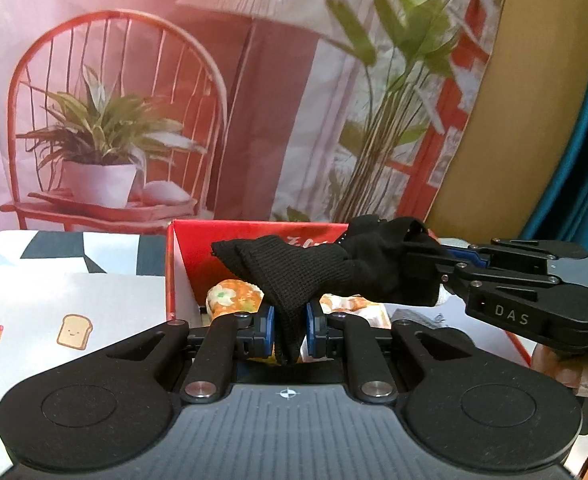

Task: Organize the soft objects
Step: 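Lift the black gloves with the left tool and drop them into the box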

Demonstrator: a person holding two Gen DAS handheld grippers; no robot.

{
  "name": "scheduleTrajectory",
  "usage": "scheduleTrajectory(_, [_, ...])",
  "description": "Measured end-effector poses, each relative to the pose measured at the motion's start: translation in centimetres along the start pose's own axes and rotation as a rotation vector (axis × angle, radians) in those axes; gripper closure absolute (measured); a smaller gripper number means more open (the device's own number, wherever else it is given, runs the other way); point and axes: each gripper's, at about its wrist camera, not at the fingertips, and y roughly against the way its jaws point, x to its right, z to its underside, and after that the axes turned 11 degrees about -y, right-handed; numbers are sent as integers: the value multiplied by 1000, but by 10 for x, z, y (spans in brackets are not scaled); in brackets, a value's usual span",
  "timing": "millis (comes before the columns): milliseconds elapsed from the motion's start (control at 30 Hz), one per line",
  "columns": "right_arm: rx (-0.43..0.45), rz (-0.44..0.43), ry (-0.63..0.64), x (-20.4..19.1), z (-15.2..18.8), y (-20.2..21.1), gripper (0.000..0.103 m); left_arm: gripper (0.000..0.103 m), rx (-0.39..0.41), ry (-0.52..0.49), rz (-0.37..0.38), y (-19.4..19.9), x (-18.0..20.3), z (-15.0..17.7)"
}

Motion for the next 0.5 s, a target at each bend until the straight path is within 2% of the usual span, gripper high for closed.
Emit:
scheduleTrajectory(233, [-88, 64, -38, 10, 10, -30, 91, 85, -72, -22, 1, -27, -1, 3])
scheduleTrajectory(300, [-110, 80, -41, 12, 13, -34, 91, 81, -85, -36, 1, -32, 0, 5])
scheduleTrajectory(333, [-122, 90, -45, 13, 15, -35, 89, 76, -92, -45, -5, -34, 0, 6])
scheduleTrajectory(400, [-135, 115, -62, 15, 16, -37, 88, 38, -98, -76, -25, -34, 3, 7])
scheduleTrajectory(500, [-119, 139, -80, 17, 17, -33, 77, 17, -58, -111, -54, -24, 6, 6])
